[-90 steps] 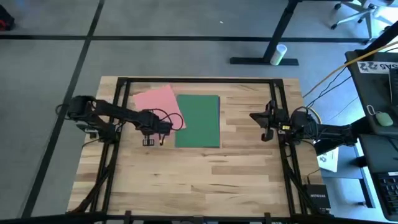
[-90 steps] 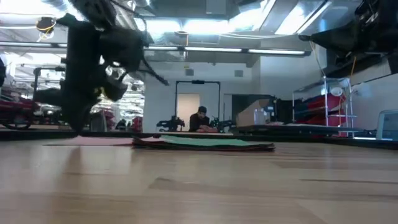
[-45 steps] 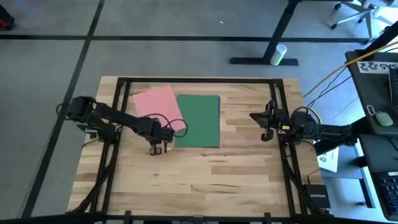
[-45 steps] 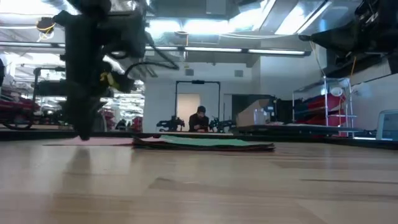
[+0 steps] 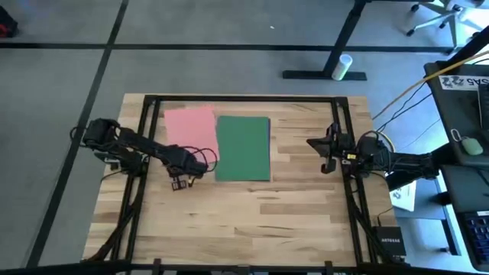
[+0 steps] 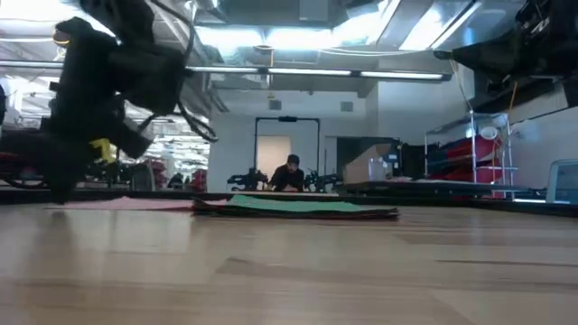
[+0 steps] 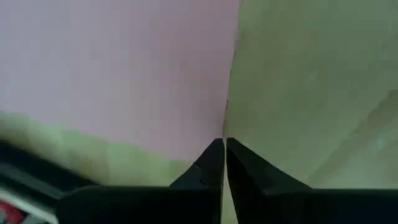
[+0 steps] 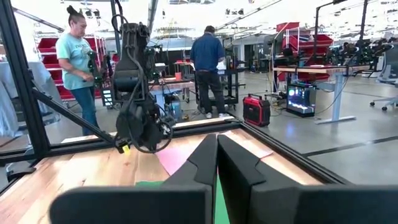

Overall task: Organize paper
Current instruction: Move the pink paper to the top left of the table

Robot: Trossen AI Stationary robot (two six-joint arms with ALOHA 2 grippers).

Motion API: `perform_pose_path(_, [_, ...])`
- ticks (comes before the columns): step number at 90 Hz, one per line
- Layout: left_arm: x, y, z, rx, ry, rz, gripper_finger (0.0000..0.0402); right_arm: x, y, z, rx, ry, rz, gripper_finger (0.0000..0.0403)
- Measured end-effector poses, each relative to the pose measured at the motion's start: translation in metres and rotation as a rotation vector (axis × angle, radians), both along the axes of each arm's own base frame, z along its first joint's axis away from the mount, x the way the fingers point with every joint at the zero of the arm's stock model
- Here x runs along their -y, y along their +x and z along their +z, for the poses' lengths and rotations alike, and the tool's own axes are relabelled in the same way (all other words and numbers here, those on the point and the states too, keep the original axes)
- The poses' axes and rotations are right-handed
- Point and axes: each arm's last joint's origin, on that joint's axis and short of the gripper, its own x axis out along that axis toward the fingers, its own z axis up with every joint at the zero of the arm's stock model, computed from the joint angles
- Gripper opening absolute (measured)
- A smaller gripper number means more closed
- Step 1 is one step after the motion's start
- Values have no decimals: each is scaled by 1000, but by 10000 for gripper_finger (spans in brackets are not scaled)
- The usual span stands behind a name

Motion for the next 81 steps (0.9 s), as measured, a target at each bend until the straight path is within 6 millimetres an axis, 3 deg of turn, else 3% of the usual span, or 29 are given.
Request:
perform_pose_path(15, [2,-2,4,22,28,43,0,0,0,0,0,0,0,1])
perform_pose_path(31, [-1,20,16,321,2,87,0,0,0,0,0,0,0,1])
perform_pose_path(45, [-22,30,21,459,120,132,0,0,0,0,3,-1,0,1])
perform_pose_path(61, [-42,33,12,538,163,197,0,0,0,0,3,-1,0,1])
perform_pose_path(81, [-44,19,-8,518,123,257,0,0,0,0,-4,0,0,1])
